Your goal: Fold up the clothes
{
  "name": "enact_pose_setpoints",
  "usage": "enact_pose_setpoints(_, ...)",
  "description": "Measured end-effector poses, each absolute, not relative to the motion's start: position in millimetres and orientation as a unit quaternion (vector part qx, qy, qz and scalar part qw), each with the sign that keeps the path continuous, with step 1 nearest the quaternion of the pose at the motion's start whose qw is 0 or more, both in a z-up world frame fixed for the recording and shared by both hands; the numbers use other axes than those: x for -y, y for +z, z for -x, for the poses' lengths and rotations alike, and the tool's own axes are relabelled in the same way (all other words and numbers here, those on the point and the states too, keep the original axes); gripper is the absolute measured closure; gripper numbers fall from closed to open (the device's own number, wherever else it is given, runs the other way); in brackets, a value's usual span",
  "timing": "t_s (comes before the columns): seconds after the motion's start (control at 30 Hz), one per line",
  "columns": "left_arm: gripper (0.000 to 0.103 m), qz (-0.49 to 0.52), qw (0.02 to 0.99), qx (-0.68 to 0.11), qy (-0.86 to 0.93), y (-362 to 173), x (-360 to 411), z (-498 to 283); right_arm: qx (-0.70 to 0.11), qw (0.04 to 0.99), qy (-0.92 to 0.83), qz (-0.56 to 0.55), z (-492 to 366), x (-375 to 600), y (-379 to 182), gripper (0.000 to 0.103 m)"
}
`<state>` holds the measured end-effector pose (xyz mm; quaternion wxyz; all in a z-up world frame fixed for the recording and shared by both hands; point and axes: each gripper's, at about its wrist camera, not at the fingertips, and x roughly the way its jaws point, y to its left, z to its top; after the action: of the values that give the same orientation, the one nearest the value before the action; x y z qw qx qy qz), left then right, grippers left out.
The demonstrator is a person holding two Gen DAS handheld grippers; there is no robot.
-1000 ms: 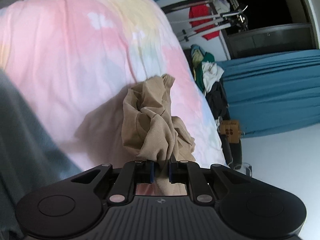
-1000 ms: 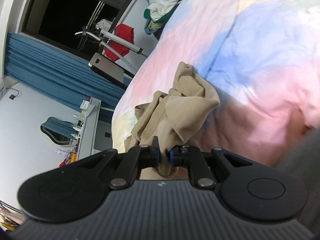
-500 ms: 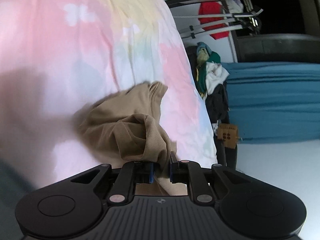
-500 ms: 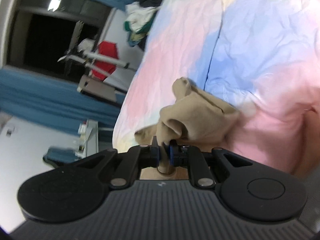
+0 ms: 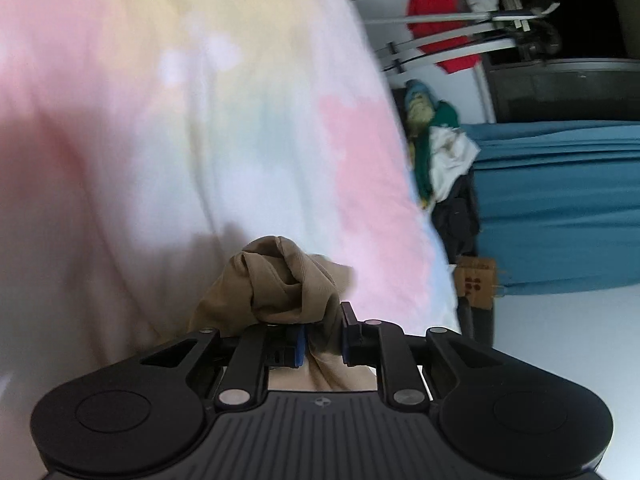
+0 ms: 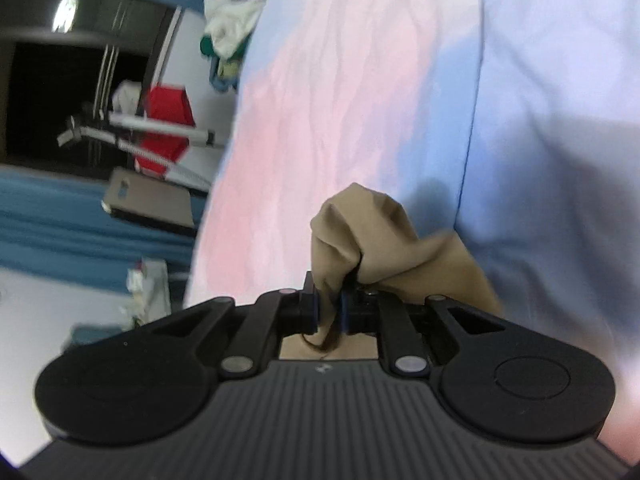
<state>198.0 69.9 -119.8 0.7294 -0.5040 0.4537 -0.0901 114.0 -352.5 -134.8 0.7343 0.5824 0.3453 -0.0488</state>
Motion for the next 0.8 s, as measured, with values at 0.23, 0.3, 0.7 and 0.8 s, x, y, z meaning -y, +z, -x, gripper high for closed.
enact_pose_setpoints(0.23,0.071,0.46,0.757,-0.447,-0.121,-120.2,-62.8,-209.0,-0.33,0.791,0.006,-0.515,-123.9,347.3,-119.8,0.082)
enact_pose_setpoints(0.3,0.051,0.43,0.777,-0.437,-0.141,-109.0,-56.6,-206.2,-0.318,0.818,0.033,-0.479,-120.9,336.5,-105.5,0.057)
enact_pose_setpoints(0.7,0.019,0.092,0.917,-0.353,-0.162,-72.6,23.1,-188.1,-0.269,0.944,0.074,-0.175,-123.8,256.9,-67.5,0.035)
enact_pose_setpoints(0.8,0.019,0.071,0.918,-0.358,-0.156,-82.0,33.1,-198.1,-0.298,0.94,0.051,-0.156,-133.0,256.3,-80.0,0.051)
